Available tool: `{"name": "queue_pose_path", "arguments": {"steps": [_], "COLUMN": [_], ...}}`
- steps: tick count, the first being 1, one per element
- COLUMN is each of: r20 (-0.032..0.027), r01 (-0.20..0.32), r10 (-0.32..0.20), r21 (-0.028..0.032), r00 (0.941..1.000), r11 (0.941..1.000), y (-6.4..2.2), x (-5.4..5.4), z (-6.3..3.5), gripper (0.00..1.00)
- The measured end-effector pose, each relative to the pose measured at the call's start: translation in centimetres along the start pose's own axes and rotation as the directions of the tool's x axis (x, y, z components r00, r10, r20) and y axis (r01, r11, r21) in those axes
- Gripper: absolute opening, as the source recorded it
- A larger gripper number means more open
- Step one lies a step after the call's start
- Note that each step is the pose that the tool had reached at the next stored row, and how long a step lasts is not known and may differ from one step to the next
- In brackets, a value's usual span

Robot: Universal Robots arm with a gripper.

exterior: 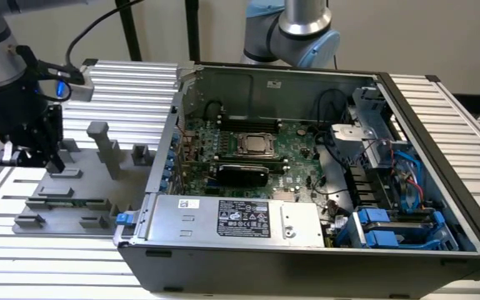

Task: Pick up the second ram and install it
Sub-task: 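Pick up the second ram and move it above second insertion slot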

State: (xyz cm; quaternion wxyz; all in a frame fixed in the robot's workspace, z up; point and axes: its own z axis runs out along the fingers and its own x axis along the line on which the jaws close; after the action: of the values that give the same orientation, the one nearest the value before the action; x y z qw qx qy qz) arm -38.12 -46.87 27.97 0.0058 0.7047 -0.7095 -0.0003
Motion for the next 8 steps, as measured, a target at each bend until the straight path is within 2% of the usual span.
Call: {"name": "queue_pose_path", "arguments": {"steps": [8], "r20": [-0.0001], "r01": [0.000], "r10": [0.000], "r21": [-0.0002], "r00": [1.0000], "r11": [1.0000], "y": [-0.09], "x": [0.15], "z": [0.69], "gripper": [1.00]}}
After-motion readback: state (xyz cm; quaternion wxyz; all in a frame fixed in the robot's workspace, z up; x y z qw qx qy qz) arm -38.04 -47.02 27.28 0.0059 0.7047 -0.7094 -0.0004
